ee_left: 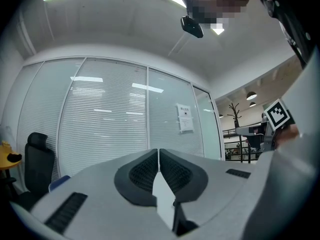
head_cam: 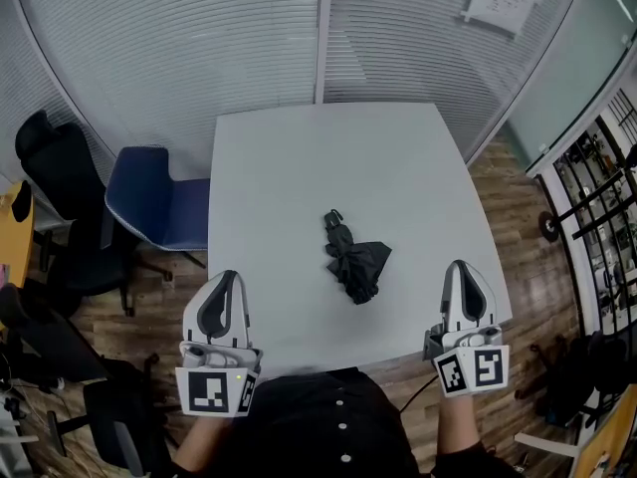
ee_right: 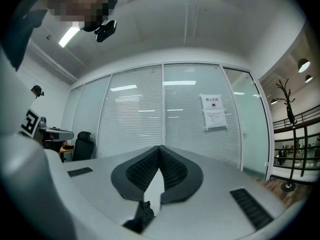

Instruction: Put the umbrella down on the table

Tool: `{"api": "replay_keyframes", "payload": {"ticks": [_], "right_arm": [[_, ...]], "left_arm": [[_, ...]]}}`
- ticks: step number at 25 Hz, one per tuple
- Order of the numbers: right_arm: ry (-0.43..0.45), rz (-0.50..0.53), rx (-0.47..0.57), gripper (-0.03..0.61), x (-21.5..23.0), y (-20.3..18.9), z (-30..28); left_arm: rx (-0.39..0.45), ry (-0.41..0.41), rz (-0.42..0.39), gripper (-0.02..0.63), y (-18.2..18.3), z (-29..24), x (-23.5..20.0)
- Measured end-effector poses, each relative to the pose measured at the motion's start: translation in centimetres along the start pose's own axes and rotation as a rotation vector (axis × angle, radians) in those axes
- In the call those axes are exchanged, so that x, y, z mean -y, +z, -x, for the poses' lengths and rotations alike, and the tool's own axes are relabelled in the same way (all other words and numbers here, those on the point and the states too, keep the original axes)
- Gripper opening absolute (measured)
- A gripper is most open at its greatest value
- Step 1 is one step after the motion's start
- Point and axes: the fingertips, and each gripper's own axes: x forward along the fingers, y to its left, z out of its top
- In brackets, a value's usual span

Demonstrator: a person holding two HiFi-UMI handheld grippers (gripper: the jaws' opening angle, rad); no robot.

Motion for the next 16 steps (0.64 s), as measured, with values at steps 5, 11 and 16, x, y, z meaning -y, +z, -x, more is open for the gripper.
{"api": "replay_keyframes", "payload": {"ticks": [5, 11, 16], "right_arm": [[0.003, 0.005, 0.001, 0.029, -0.35, 0.07, 0.2], [0.003, 0.01, -0.002, 0.029, -0.54, -0.12, 0.46], [0.007, 0.021, -0.005, 0.029, -0.88, -0.14, 0.52]], "left_arm": [[-0.003, -0.007, -0.004, 0.023, 0.09, 0.01, 0.14], [0.006, -0.023, -0.009, 0.023, 0.34, -0.17, 0.7], [0.0, -0.022, -0.009, 0.023, 0.11, 0.01, 0.52]]}}
